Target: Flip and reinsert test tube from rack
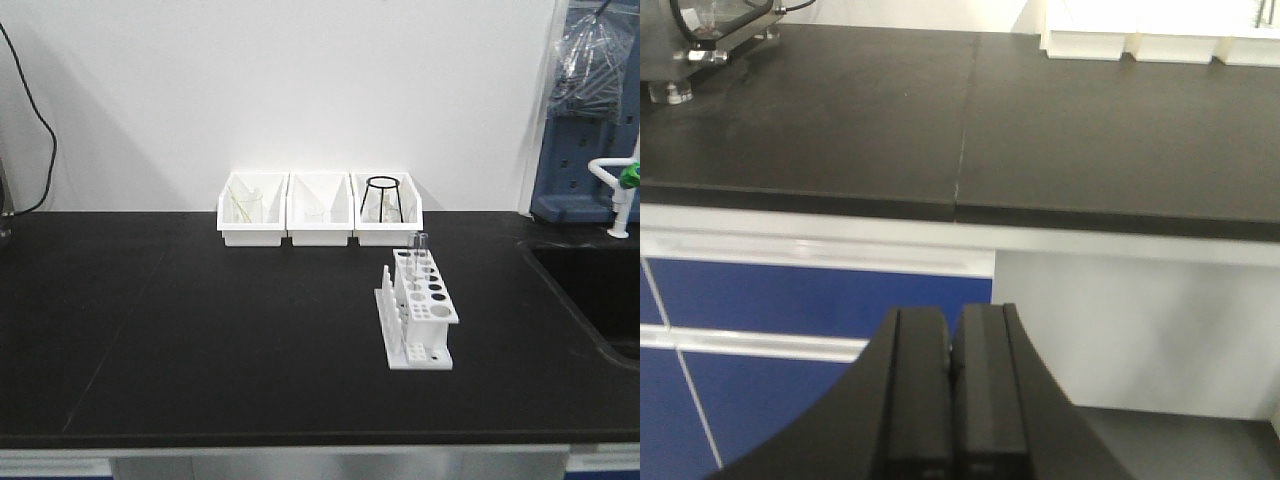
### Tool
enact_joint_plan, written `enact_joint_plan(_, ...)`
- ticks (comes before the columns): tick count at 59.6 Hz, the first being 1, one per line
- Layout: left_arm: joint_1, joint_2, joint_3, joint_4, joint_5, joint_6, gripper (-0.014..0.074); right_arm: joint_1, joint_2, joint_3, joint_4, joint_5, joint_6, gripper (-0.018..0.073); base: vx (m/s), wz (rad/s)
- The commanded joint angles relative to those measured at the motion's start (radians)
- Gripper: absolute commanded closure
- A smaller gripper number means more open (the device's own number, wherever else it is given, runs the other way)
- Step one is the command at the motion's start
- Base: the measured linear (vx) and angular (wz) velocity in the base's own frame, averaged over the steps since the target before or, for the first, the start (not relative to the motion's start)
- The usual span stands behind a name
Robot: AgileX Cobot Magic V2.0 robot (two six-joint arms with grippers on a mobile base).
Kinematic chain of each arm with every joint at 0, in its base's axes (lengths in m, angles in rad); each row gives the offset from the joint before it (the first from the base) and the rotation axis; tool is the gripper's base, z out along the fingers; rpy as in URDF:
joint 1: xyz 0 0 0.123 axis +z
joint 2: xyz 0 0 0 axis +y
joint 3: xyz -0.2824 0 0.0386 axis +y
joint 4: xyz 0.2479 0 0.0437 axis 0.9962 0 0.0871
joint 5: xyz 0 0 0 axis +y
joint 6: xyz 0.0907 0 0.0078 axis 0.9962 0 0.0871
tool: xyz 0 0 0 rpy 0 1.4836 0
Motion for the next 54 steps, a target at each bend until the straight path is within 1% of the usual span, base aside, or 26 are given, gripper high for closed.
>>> enact_joint_plan(1,-0.007,-0.011,0.000,-0.004,-0.087,0.000,0.0603,-0.004,-0.010,0.001,-0.002,-0.085,-0.007,0.0568,0.30,0.06)
enact_joint_plan(54,-0.007,-0.011,0.000,-0.004,-0.087,0.000,0.0603,-0.004,-0.010,0.001,-0.002,-0.081,-0.007,0.0568,0.28,0.04)
